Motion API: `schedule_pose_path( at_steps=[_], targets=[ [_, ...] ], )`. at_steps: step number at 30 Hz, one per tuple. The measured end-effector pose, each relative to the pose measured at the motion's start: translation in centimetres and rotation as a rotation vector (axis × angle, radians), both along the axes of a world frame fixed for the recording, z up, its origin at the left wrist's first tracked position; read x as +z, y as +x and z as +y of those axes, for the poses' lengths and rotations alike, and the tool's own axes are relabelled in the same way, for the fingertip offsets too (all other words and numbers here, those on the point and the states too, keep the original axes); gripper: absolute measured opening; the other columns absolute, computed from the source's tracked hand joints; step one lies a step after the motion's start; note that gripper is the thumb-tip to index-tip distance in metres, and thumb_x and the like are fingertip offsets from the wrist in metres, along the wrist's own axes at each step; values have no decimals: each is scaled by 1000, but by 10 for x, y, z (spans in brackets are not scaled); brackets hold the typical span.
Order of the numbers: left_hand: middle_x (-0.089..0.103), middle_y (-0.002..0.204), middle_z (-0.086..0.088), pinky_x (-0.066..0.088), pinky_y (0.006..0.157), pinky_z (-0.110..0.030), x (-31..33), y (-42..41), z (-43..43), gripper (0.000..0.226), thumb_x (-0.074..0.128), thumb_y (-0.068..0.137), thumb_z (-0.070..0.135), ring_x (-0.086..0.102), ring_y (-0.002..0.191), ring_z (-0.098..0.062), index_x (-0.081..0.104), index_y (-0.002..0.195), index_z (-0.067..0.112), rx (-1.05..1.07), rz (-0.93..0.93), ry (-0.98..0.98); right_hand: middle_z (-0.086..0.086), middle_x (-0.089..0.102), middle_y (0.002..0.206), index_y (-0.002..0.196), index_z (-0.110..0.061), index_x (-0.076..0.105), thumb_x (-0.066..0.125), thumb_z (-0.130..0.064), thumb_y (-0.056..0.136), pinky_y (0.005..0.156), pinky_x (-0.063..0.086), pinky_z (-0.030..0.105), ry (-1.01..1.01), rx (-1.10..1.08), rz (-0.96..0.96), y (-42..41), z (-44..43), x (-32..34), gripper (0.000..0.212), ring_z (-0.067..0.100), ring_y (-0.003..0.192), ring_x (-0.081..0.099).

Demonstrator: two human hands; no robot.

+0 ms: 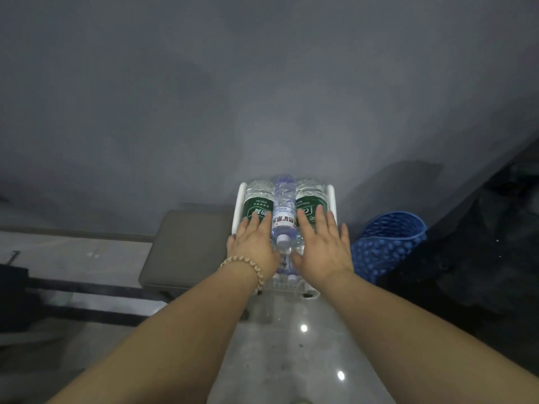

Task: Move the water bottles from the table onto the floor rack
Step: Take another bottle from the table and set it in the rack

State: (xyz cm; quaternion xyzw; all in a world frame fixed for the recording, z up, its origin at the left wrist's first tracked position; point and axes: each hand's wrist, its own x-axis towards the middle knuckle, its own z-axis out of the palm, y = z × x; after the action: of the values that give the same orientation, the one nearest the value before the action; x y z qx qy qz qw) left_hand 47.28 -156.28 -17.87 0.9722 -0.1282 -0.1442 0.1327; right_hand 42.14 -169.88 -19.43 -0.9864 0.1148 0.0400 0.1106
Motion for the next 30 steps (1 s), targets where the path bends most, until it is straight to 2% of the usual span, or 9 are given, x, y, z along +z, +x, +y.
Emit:
schedule_pose_path(
  at_steps=[7,11,17,24,30],
  targets=[
    [1,160,3,13,113,-44,50,-42,10,85,57,85,33,1,145,-18,2,150,31,-12,-58,27,12,-10,161,150,-32,-12,47,-56,90,116,0,52,-33,32,-21,-48,1,41,88,29,148,-8],
    [0,160,2,12,114,-44,78,-67,26,90,63,83,32,1,145,-18,2,150,30,-25,-86,29,11,-9,161,151,-31,-9,52,-53,88,116,0,52,-57,20,-43,-72,8,63,90,29,148,-8],
    [1,160,0,13,113,-45,114,-128,76,87,59,83,34,4,145,-20,3,150,28,-46,-175,11,10,-6,161,151,-32,-8,55,-51,86,116,1,51,-86,1,-154,-127,40,92,92,28,148,-6],
    [1,160,0,12,114,-45,139,-252,175,90,60,82,40,3,145,-20,1,150,29,-39,-286,23,10,-6,161,150,-35,-8,52,-56,86,116,0,51,-99,-28,-212,-239,125,110,91,29,148,-5],
    [-5,159,-4,5,114,-46,166,-350,255,91,58,82,40,-4,145,-22,-3,149,30,-66,-464,119,11,-3,162,152,-33,-3,54,-53,84,117,3,50,-35,151,-296,-311,229,150,90,28,148,-1]
  ],
)
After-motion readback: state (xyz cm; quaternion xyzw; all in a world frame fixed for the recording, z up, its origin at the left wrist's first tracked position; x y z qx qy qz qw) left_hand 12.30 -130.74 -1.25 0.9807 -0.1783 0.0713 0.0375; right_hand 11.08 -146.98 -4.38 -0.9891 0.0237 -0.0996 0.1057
